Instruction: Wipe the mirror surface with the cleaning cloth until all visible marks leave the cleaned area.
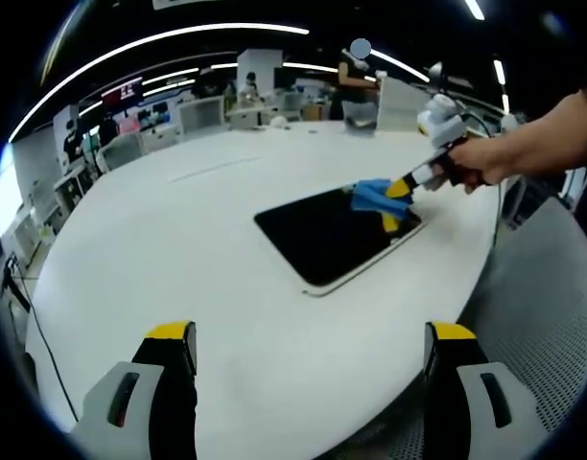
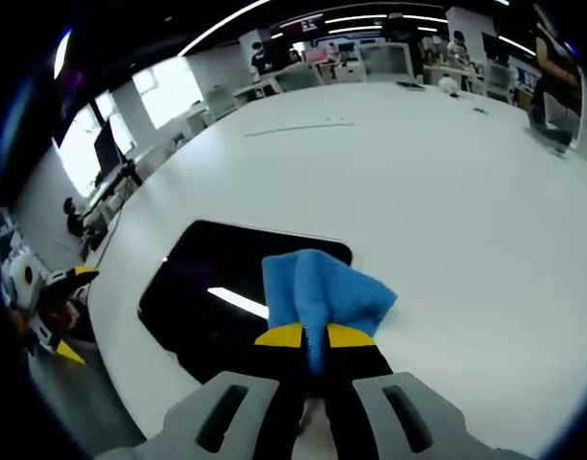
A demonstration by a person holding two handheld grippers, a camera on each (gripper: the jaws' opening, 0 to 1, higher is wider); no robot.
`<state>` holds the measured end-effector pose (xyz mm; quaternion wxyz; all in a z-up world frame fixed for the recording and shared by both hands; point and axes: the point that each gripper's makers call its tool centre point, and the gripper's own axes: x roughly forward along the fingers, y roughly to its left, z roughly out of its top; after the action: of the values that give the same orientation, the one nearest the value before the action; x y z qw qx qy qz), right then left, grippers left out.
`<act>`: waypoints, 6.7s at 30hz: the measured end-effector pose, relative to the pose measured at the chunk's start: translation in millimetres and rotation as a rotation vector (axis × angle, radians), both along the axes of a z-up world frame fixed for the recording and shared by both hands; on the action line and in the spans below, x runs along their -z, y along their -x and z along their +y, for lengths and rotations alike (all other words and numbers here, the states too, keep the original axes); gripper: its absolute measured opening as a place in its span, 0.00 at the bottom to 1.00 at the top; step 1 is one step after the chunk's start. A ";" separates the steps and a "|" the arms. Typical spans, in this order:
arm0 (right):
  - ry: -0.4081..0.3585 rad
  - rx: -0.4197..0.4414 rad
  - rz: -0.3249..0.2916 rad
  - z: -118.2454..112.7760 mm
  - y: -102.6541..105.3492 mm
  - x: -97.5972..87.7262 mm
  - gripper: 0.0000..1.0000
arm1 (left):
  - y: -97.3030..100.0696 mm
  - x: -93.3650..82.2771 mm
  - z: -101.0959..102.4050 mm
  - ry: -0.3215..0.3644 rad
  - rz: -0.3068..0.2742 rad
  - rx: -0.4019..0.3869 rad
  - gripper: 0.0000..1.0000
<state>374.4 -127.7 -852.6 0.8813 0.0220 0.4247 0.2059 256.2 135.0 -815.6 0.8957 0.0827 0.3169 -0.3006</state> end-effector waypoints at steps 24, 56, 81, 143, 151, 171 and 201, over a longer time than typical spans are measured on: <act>0.069 -0.015 -0.024 -3.5 2.0 0.4 0.02 | -0.1 0.8 0.4 0.000 0.003 0.000 0.99; 0.087 0.011 -0.026 -0.5 38.3 0.3 0.02 | -0.9 -3.3 -0.2 0.007 -0.013 0.002 0.99; 0.079 0.012 -0.012 -0.3 55.4 0.8 0.02 | -0.4 -3.2 -0.8 -0.002 -0.017 0.011 0.99; 0.102 -0.136 -0.047 114.0 50.2 -0.2 0.02 | -0.6 -5.4 -1.3 0.025 -0.018 0.000 0.99; 0.106 -0.179 -0.063 131.4 51.7 0.1 0.02 | -0.5 -5.5 -1.0 0.018 -0.019 0.002 0.99; 0.088 -0.247 -0.078 158.7 49.0 0.0 0.02 | -0.9 -6.0 -2.4 0.024 -0.012 -0.001 0.99; 0.050 -0.338 -0.106 197.8 47.8 -0.1 0.02 | 0.1 -3.4 -5.1 0.020 -0.002 0.009 0.99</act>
<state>326.6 70.1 -852.5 0.8556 -0.0826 0.3800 0.3416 256.1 129.9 -812.2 0.8954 0.0756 0.3128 -0.3078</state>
